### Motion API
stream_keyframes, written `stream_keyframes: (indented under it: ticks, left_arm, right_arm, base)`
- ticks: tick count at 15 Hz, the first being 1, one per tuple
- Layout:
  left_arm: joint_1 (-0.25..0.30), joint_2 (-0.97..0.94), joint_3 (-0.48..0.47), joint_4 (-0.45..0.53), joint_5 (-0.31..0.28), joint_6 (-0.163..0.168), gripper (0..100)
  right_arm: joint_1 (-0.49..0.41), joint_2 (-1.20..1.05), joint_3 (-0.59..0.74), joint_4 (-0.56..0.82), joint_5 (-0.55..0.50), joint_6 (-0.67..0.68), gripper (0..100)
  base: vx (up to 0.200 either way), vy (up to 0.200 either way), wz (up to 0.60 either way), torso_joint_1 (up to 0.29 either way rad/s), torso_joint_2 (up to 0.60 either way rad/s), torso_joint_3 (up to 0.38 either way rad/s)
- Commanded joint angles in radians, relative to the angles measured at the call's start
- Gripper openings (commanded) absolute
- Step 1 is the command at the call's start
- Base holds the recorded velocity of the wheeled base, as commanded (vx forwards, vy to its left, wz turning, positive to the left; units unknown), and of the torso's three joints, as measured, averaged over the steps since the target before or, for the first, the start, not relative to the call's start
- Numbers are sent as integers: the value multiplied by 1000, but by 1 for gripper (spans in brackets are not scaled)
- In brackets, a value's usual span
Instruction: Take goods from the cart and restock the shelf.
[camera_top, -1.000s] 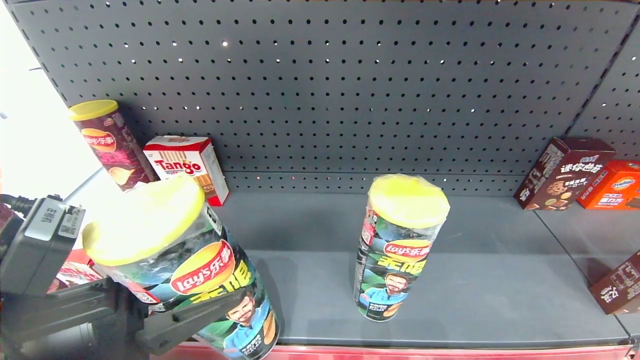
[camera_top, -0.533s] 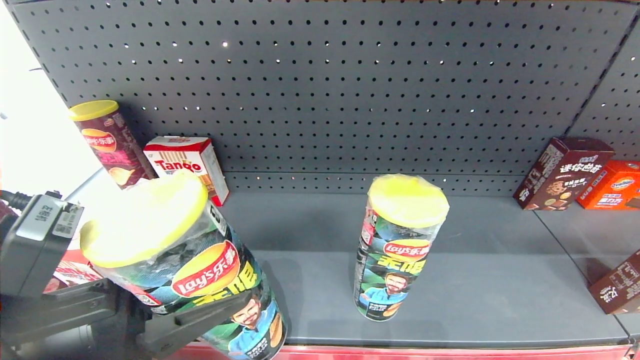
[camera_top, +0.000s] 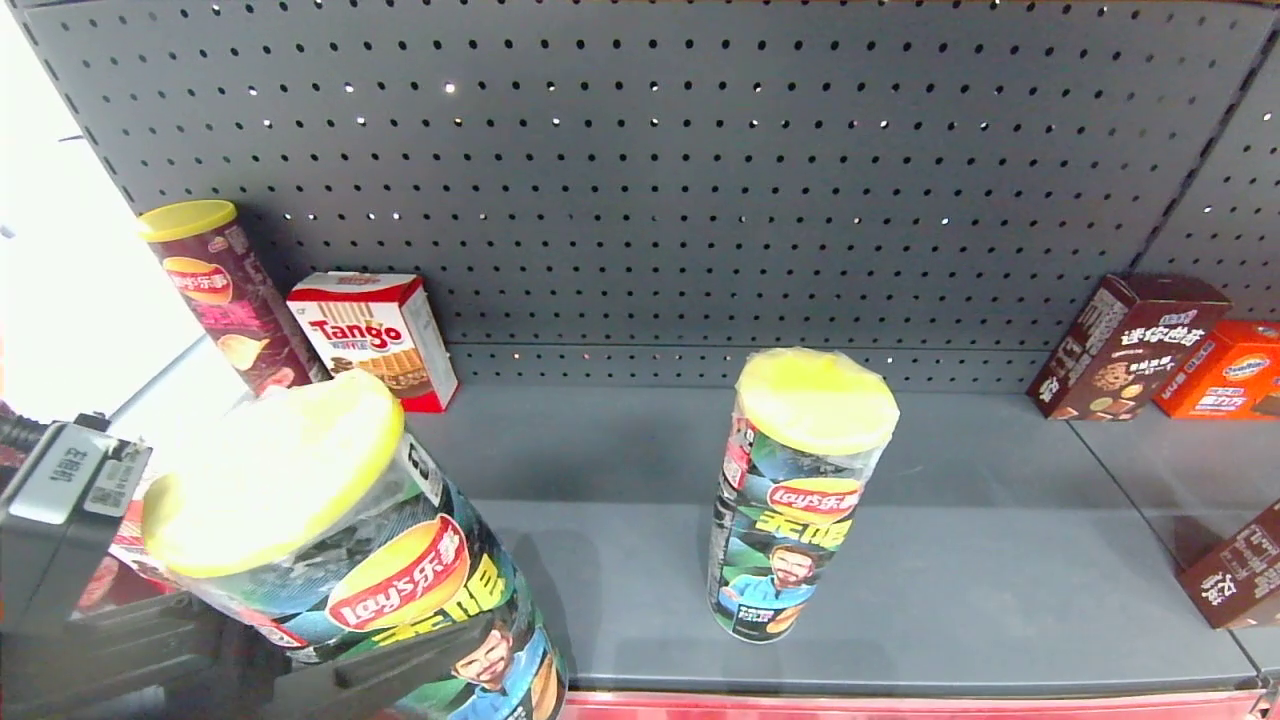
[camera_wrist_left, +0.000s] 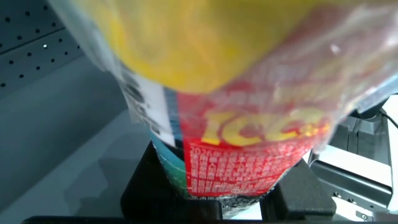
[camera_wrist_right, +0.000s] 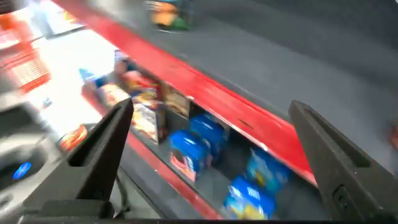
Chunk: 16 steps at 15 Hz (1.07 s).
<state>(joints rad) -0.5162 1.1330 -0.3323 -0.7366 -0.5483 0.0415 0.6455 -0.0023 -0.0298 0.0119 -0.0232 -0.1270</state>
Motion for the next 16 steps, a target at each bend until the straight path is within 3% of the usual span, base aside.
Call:
stream_keyframes:
  ticks: [1,3,6,8,9,10,11,13,16]
  left_arm:
    - [-5,-13,-7,0,1,0,0]
    - [-10,-16,-10,-3,2,0,0]
    - [-18,-19,-7,-4,1,0,0]
    - [-18,-19,-10,-4,1,0,0]
    - [-18,-19,-10,-4,1,0,0]
    - [-19,-19,-2,-4,1,0,0]
    - [-19,-21,-2,-6,1,0,0]
    - [-25,-21,-5,-6,1,0,0]
    - [-25,-27,1,-4,2,0,0]
  right_arm:
    - [-72,2,-2,6,-87,72,100]
    - [-118,2,-4,8,-104,73,100]
    - [-343,48,-4,8,-92,109,100]
    - [-356,47,4,-12,-208,106,100]
    - [-356,47,4,-12,-208,106,100]
    - [-356,59,4,-13,-317,132,100]
    - [-346,76,4,-10,-287,132,100]
    - [-239,2,28,-13,-6,115,100]
    - [-239,2,30,-13,0,107,100]
  base:
    - [0,0,0,0,0,0]
    - [0,0,0,0,0,0]
    - [0,0,0,0,0,0]
    - [0,0,0,0,0,0]
    - [0,0,0,0,0,0]
    - [0,0,0,0,0,0]
    - [0,0,0,0,0,0]
    - [0,0,0,0,0,0]
    - [0,0,0,0,0,0]
